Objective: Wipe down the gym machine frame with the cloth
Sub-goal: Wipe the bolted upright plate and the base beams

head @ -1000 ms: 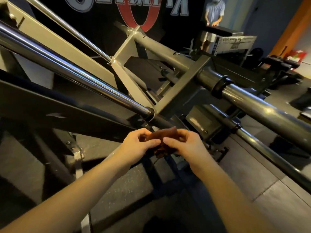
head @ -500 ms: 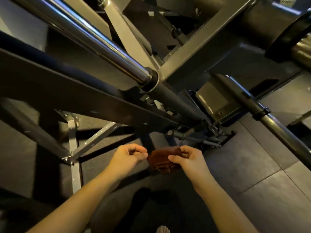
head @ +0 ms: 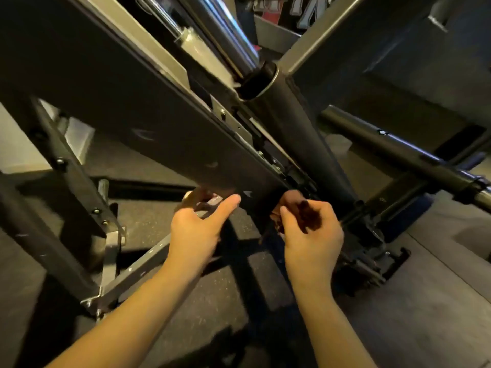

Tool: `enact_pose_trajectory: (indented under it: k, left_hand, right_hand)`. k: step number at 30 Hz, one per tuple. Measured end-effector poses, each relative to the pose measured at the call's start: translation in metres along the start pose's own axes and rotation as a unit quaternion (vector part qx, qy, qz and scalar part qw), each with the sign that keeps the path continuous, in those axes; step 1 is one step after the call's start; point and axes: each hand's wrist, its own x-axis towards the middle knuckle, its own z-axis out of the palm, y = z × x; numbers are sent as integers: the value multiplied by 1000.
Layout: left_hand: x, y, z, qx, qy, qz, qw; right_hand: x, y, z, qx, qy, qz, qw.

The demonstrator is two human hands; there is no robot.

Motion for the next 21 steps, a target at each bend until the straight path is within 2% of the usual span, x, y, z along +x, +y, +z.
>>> enact_pose_trajectory:
  k: [4, 7, 9, 13, 18, 21]
  left_hand:
    - [17, -22, 9, -29, 14, 64, 997]
    - [27, -33, 9, -60, -16, 109, 992]
    - [31, -37, 8, -85, -42, 162, 982]
    - [39, -51, 12, -103, -46, 260, 959]
    - [46, -61, 13, -125, -50, 318, 939]
    - [47, -59, 10, -111, -54, 316, 941]
  right_hand:
    - [-2, 26, 18, 29, 14, -90, 995]
    - [-2, 51, 15, 8, 16, -140, 990]
    - [-1, 64, 13, 3, 44, -192, 980]
    - [3, 72, 25, 34, 49, -276, 959]
    - [8, 41, 49, 72, 51, -385, 919]
    - [10, 41, 50, 32, 42, -438, 897]
